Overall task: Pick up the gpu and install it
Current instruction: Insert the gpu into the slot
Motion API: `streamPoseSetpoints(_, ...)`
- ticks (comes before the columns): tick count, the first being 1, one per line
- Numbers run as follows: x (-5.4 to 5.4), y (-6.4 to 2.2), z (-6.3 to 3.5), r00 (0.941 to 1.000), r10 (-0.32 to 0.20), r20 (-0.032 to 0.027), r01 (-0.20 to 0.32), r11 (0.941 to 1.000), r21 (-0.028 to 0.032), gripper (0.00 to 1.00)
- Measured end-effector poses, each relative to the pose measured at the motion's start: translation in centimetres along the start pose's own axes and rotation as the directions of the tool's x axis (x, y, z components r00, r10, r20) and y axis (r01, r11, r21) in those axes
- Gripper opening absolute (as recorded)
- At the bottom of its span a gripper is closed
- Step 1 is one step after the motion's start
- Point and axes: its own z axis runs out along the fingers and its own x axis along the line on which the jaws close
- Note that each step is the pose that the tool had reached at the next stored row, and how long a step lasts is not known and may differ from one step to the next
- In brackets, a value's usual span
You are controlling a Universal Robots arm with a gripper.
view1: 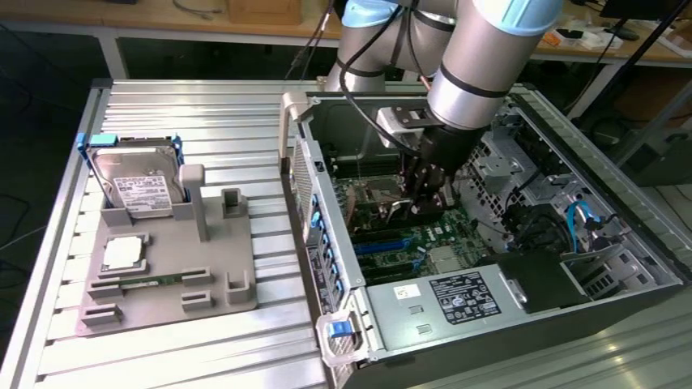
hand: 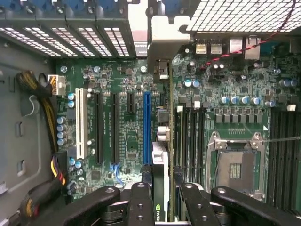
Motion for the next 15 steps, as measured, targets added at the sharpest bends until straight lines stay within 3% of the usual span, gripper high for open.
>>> streamPoseSetpoints(15,0.78,0.13,0.84,1.0000,0.000,-0.0010,0.000,1.0000,0.0000,0.27)
